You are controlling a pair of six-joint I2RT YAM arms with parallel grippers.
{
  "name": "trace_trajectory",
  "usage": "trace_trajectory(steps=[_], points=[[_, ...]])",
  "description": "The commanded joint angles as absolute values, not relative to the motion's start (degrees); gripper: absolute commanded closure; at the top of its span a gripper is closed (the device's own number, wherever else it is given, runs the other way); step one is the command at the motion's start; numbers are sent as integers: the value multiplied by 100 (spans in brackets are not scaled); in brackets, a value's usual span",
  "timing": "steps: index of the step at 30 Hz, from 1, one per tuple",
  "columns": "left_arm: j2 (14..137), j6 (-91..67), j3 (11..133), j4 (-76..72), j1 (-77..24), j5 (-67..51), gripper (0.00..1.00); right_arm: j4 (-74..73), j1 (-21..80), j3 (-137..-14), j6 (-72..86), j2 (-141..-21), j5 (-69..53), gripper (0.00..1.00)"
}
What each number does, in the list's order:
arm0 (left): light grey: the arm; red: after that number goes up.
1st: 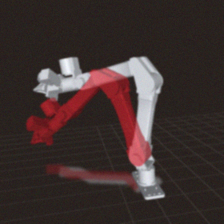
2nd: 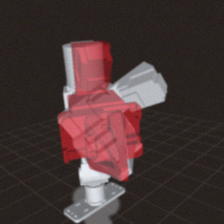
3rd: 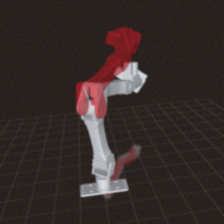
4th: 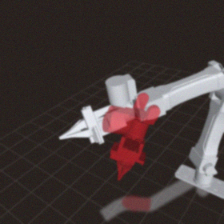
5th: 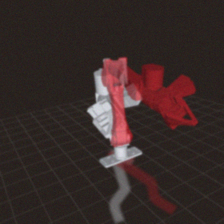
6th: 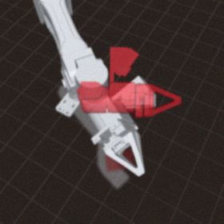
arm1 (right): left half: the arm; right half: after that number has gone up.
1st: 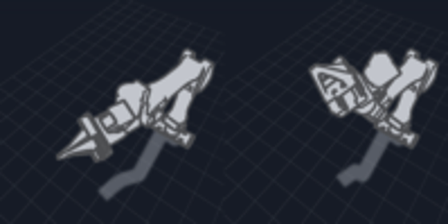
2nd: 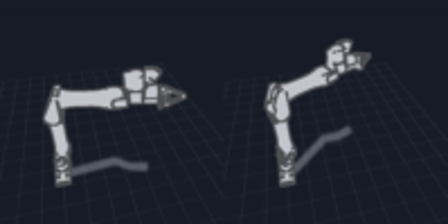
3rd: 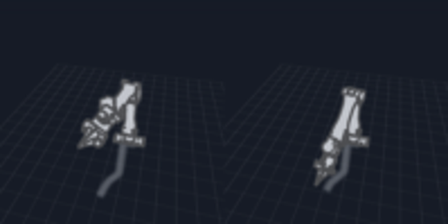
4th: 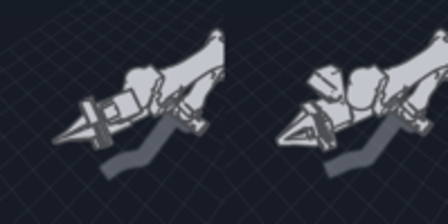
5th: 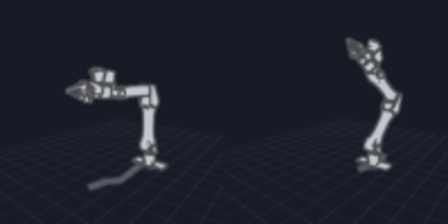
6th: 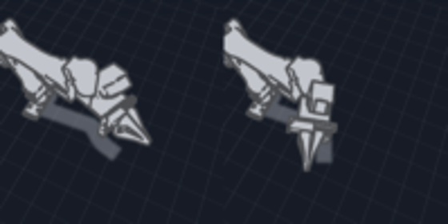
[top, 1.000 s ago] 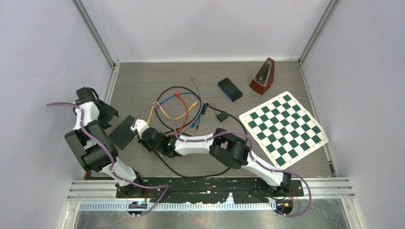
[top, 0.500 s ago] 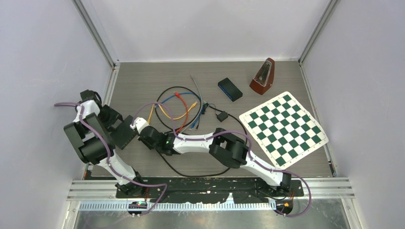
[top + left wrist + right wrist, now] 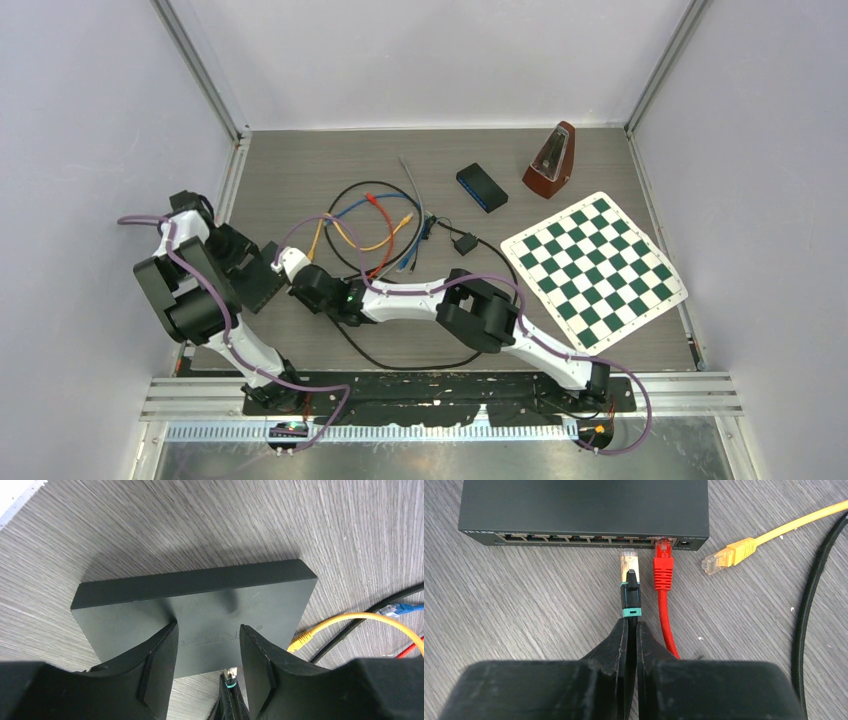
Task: Insert the plug into the switch port
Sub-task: Insert the connector into the switch port.
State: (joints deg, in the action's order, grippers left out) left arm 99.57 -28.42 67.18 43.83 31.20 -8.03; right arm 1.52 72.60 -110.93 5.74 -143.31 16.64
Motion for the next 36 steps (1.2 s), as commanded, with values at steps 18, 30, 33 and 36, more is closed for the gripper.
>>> trace_trajectory(steps=[18,30,33,36], points=[[9404,-2921,6184,4438,3155,-1649,54,450,7097,-11324,59,-14358,1721,95],[8908,-3178,6056,4268,3155,-1869,53,295,6814,-11471,-129,-14436,1738,95],[8805,-3132,6232,4309,3155,-1517,52,280,6771,-11478,-254,-14404,1706,95],[8869,-2978,6568,4338,3151,-877,51,249,6767,-11516,-324,-14375,1610,95]])
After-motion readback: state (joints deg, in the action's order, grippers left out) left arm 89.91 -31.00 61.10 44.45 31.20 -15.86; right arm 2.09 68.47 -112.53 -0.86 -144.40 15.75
